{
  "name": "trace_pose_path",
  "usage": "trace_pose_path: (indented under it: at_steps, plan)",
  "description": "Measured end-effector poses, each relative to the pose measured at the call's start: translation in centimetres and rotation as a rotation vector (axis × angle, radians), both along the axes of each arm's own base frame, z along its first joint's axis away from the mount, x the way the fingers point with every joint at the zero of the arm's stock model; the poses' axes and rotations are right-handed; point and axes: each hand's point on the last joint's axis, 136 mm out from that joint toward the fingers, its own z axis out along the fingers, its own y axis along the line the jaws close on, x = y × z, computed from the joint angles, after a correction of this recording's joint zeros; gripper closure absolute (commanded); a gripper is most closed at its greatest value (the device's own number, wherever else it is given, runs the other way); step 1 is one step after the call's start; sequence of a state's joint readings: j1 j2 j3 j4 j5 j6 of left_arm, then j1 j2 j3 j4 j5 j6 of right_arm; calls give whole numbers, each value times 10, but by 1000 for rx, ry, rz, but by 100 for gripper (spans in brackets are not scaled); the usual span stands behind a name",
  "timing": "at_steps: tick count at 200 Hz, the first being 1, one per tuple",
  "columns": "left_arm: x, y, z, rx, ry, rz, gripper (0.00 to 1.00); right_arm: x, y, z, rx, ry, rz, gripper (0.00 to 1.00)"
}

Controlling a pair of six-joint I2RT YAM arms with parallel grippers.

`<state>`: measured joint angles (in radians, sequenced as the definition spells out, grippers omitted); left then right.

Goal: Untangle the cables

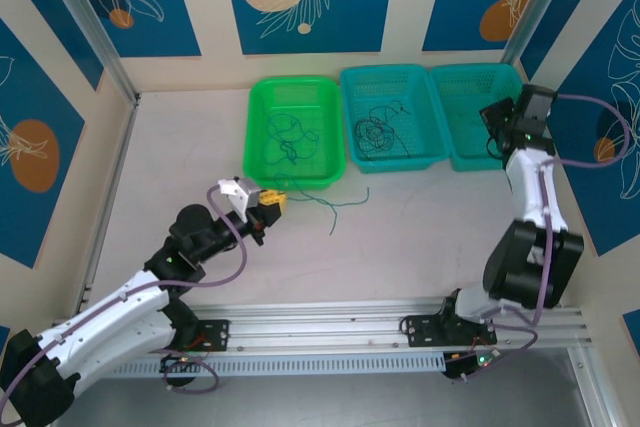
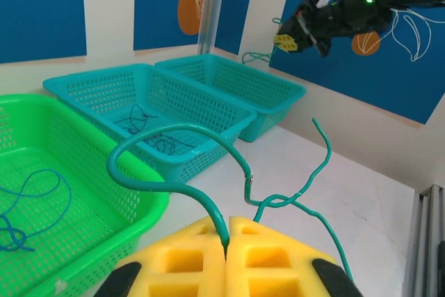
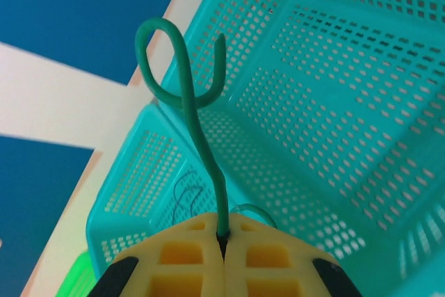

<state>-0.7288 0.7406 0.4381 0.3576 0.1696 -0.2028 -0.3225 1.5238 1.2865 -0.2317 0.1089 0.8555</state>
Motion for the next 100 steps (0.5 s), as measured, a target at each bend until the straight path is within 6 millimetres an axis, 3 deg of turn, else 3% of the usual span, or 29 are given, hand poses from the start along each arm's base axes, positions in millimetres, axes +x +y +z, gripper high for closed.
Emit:
trace_pose_path:
  at_steps: [9, 23, 32, 47, 60, 81, 100]
  plan:
    - [0, 0, -3, 5, 10, 1, 100, 16, -8, 1, -5, -4, -8, 97]
    - [0, 2, -8, 11, 24, 7, 100, 43, -20, 1, -18, -9, -11, 54]
    - [-1, 3, -9, 13, 29, 8, 100, 60, -25, 1, -24, -3, -1, 42]
    - [-1, 4, -10, 10, 35, 16, 100, 84, -31, 2, -29, 13, 20, 39]
    - [0, 5, -10, 4, 44, 20, 100, 93, -31, 0, -31, 30, 29, 38]
    - [0, 5, -10, -2, 52, 23, 100, 86, -21, -7, -24, 69, 47, 37]
    - [-1, 4, -10, -8, 59, 19, 100, 68, -3, -9, 2, 85, 87, 38]
